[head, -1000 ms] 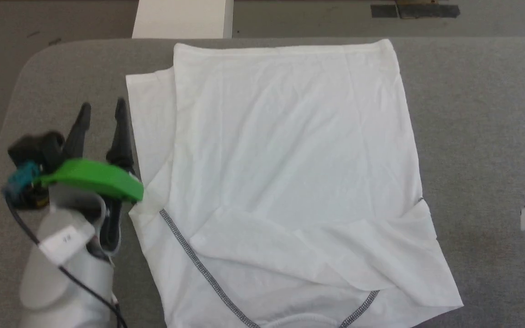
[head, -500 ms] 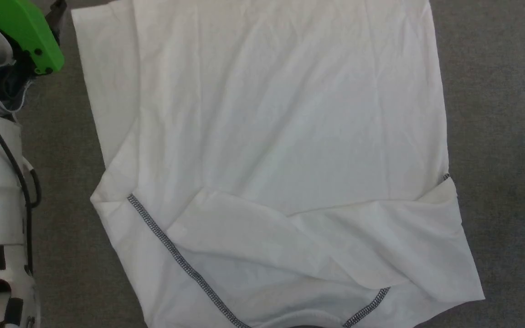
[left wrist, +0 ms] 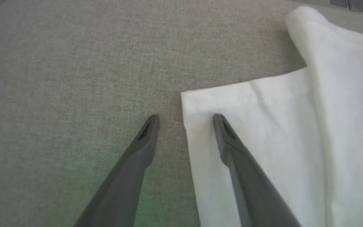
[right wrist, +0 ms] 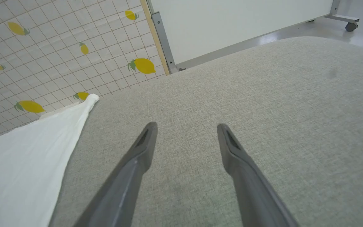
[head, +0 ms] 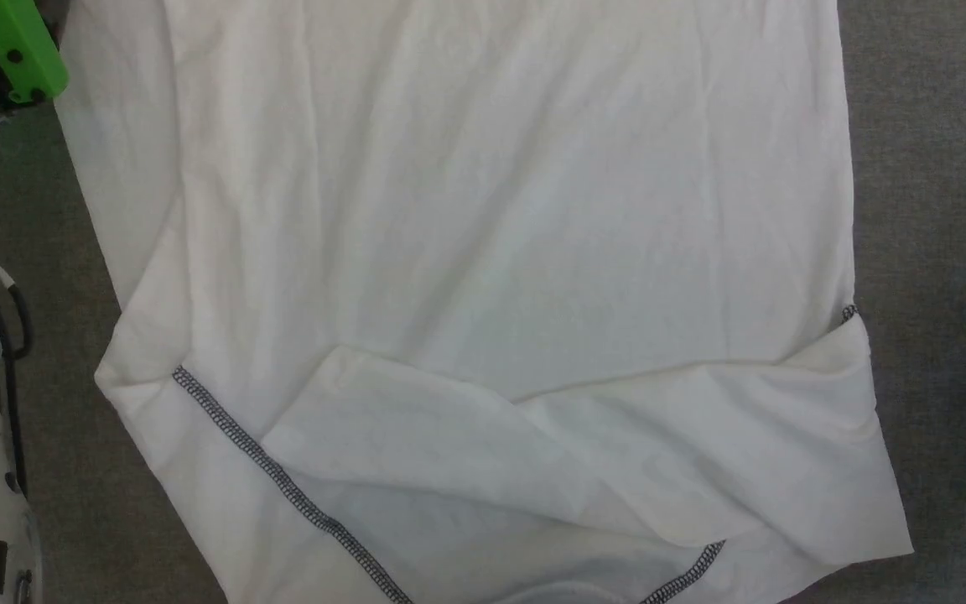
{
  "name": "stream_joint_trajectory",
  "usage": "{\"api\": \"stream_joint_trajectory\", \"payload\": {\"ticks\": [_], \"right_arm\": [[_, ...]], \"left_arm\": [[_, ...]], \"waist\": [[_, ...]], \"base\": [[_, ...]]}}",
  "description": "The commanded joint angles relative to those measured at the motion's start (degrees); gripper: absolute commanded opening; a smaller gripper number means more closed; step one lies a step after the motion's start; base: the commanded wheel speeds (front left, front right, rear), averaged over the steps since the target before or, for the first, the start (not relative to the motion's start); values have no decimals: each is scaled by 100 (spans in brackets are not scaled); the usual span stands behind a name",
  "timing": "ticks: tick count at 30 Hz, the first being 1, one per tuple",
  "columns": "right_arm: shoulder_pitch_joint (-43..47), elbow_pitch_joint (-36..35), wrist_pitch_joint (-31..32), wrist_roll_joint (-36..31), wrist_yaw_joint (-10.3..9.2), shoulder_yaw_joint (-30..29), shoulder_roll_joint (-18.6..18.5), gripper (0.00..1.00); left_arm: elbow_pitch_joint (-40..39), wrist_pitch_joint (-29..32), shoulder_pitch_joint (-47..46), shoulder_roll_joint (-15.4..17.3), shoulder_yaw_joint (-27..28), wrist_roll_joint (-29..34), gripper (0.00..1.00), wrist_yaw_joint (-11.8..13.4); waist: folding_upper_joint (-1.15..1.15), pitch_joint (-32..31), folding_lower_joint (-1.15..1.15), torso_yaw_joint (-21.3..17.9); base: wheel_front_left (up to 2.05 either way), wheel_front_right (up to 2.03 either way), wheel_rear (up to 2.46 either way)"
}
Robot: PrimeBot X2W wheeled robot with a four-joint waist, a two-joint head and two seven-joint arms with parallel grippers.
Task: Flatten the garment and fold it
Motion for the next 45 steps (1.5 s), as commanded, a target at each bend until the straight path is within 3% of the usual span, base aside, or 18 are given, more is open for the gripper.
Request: {"api": "stream_joint_trajectory", "payload": {"ticks": [1,6,16,27,40,45], "right_arm": [[-96,-8,14,24,-8,-24,1,100],[-135,41,48,9,-8,-18,1,100],[-61,341,-6,1,-8,46,2,100],[334,759,-72,62,-8,28,2,100],[633,939,-70,132,-8,-2,2,100],[676,945,-46,137,-8,5,2,100]], "left_arm": [[99,38,91,-155,-52,-150,0,-122],[72,-203,158,-153,18,-294,0,-219],[294,-1518,549,126,984,-654,0,96],[523,-2308,2014,548,2037,-1069,0,225],[-183,-2263,3473,745,2667,-1265,0,390],[-626,-2142,3549,751,2683,-1404,0,276]], "waist": [[0,33,-1,35],[0,-64,-1,112],[0,-802,-1,348],[0,-1946,-1,717],[0,-2601,-1,1001],[0,-2706,-1,1027]], "base": [[0,0,0],[0,0,0],[0,0,0],[0,0,0],[0,0,0],[0,0,0]]}}
